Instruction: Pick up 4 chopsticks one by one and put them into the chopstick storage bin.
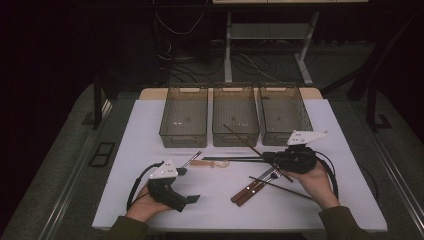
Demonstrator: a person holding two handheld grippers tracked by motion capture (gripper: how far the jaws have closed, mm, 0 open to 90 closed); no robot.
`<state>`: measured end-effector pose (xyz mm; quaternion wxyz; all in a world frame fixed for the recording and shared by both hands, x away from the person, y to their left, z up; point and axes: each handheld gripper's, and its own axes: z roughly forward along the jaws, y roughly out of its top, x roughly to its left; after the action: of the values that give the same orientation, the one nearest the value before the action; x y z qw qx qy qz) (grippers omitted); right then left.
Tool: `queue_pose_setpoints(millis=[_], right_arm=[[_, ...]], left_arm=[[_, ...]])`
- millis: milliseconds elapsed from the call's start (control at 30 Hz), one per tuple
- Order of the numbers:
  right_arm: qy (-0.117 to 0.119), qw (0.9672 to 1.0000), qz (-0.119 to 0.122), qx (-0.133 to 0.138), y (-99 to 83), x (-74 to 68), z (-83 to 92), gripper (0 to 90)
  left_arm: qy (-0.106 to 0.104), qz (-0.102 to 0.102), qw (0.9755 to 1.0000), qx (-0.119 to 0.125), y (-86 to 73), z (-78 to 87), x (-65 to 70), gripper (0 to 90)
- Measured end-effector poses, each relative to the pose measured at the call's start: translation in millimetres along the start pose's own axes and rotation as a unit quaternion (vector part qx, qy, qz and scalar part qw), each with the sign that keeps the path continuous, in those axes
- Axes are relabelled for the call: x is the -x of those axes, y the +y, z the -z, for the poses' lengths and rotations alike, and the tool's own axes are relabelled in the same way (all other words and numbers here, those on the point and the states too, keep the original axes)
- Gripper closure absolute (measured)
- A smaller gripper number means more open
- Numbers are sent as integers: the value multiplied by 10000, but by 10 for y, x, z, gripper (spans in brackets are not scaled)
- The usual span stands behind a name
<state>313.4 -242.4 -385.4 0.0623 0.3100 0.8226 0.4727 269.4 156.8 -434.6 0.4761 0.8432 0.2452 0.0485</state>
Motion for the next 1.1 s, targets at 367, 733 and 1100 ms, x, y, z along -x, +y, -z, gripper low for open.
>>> queue_pose_setpoints(millis=[367, 733, 1100], right_arm=[[73, 10000, 40, 47, 152, -59, -220, 849], [24, 9998, -81, 171, 309, -88, -378, 849], [-114, 9999, -46, 69, 538, -131, -585, 849]], left_arm=[[-11, -15, 10000, -8, 3, 3, 3, 0], [-19, -14, 10000, -40, 7, -1, 15, 0], [-27, -31, 10000, 4, 11, -17, 26, 0]])
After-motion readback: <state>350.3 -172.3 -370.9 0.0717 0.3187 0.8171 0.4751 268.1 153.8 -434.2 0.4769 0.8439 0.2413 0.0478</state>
